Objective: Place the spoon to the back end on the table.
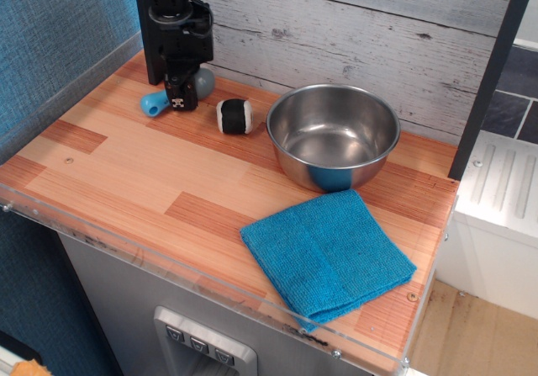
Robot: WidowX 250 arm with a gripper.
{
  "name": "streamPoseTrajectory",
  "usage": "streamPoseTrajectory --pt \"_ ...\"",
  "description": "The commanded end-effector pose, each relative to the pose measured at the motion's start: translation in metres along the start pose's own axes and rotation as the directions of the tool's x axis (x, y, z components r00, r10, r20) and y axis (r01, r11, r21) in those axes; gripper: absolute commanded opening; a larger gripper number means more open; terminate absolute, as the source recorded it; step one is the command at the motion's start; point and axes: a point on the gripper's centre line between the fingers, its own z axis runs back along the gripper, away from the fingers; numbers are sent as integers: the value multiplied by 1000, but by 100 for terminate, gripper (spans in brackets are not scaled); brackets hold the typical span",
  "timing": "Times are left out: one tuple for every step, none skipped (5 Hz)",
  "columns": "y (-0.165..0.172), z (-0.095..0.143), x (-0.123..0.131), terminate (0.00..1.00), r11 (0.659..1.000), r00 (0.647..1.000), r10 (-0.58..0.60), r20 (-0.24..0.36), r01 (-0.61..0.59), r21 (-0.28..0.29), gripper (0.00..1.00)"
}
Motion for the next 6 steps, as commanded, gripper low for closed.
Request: streamPoseTrajectory --pt "2 18 -1 0 999 1000 -15 -6 15 45 100" --pt "1 23 1 0 999 1000 -14 -1 14 53 100" --pt "1 31 0 0 998 1000 -11 7 10 67 100" --pt "0 36 -1 0 997 1000 -13 17 11 79 100" --pt "-3 45 -1 0 996 999 -6 32 3 88 100" --pt "-5 57 1 0 995 998 -12 54 6 101 100"
